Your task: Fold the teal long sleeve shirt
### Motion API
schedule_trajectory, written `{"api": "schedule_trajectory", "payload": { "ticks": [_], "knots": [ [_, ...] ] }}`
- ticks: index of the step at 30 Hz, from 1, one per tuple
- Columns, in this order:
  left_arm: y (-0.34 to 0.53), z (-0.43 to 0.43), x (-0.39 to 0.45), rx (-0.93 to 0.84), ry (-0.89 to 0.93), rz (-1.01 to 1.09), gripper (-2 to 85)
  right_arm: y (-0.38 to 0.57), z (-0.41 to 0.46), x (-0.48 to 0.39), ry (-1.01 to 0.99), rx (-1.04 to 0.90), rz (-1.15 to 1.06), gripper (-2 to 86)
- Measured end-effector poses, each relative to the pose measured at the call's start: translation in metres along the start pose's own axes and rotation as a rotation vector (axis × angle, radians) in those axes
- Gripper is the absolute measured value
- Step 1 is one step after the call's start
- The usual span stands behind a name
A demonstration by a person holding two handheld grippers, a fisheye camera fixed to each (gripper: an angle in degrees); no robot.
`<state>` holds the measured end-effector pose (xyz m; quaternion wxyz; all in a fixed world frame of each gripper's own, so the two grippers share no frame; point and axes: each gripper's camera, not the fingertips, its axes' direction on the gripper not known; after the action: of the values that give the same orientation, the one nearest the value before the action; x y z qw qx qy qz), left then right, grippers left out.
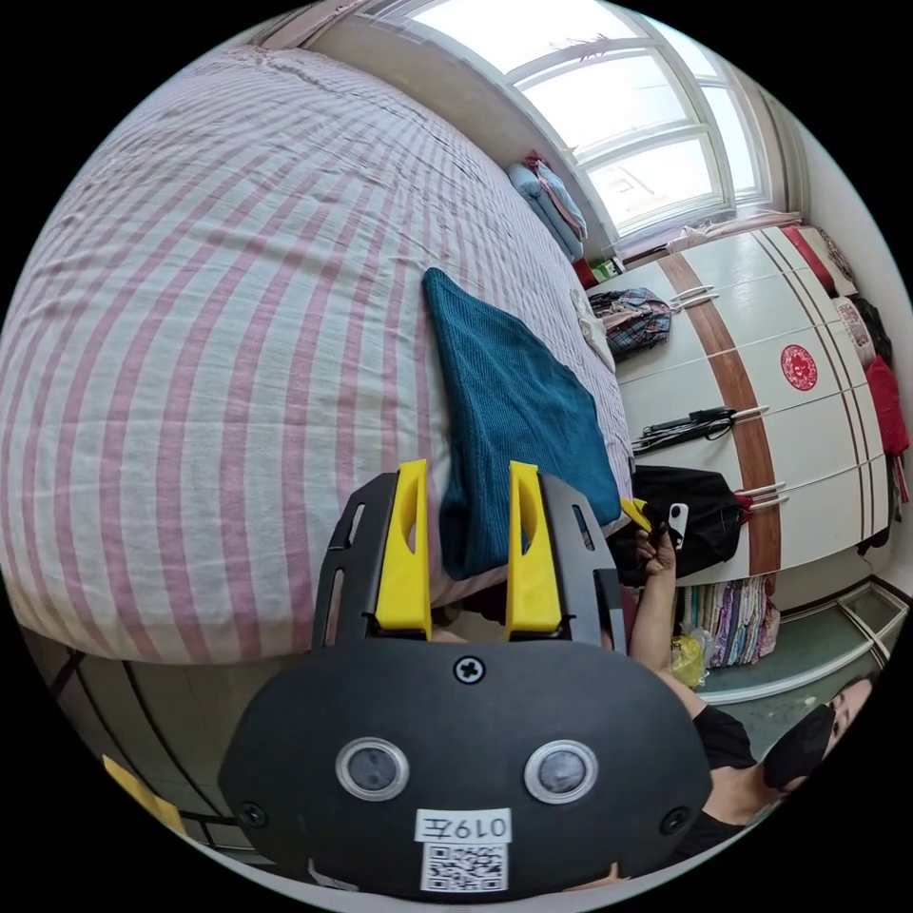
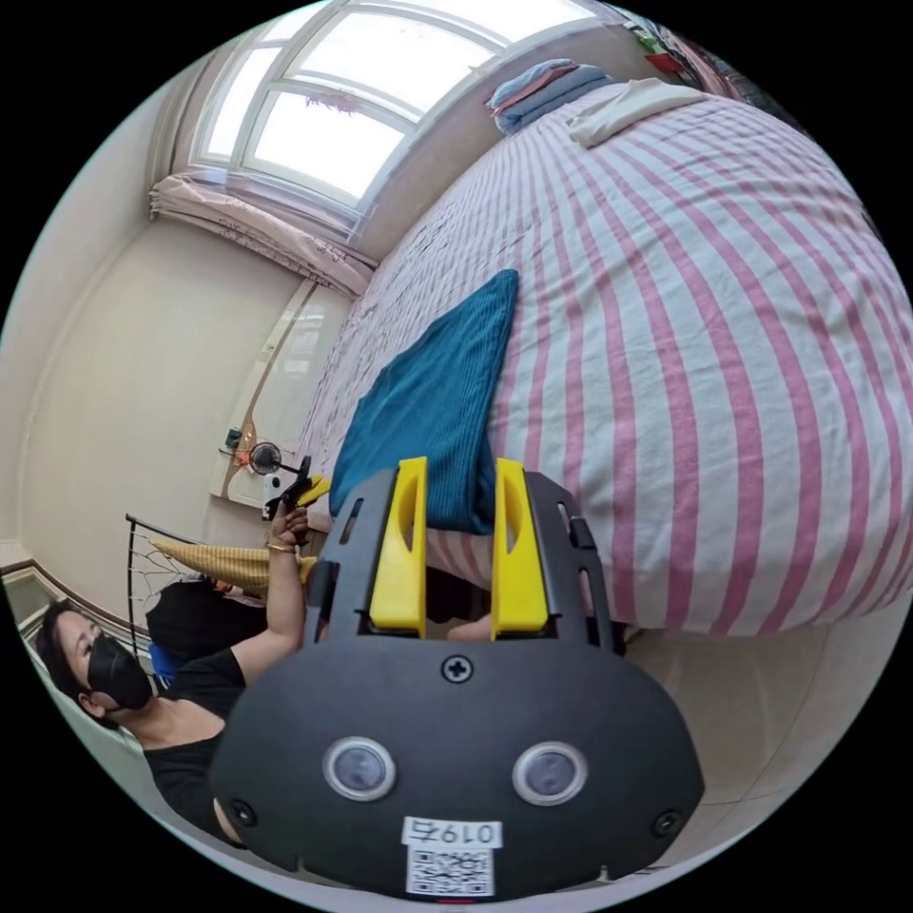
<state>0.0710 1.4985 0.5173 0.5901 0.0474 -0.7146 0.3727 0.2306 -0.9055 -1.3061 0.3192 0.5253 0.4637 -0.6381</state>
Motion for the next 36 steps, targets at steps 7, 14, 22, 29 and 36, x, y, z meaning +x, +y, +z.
{"api": "schedule_trajectory", "payload": {
  "ticks": [7, 14, 22, 29, 36],
  "knots": [
    [0.044, -0.001, 0.007, -0.016, -0.039, 0.026, 11.8, 0.031, -0.001, 0.008, -0.028, 0.001, -0.002, 10.9],
    [0.064, -0.010, 0.000, -0.011, -0.008, 0.021, 11.6, 0.043, -0.003, 0.024, -0.089, -0.020, 0.013, 11.0],
    [0.061, -0.002, -0.003, -0.090, 0.037, 0.037, 11.3, 0.052, -0.004, 0.040, -0.177, -0.022, 0.038, 10.2],
    [0.057, 0.002, -0.009, -0.114, 0.058, 0.002, 9.2, 0.053, 0.004, 0.041, -0.220, -0.052, 0.035, 9.9],
    [0.055, 0.001, -0.008, -0.110, 0.024, -0.005, 4.2, 0.053, 0.008, 0.041, -0.199, -0.038, 0.047, 4.6]
  ]
}}
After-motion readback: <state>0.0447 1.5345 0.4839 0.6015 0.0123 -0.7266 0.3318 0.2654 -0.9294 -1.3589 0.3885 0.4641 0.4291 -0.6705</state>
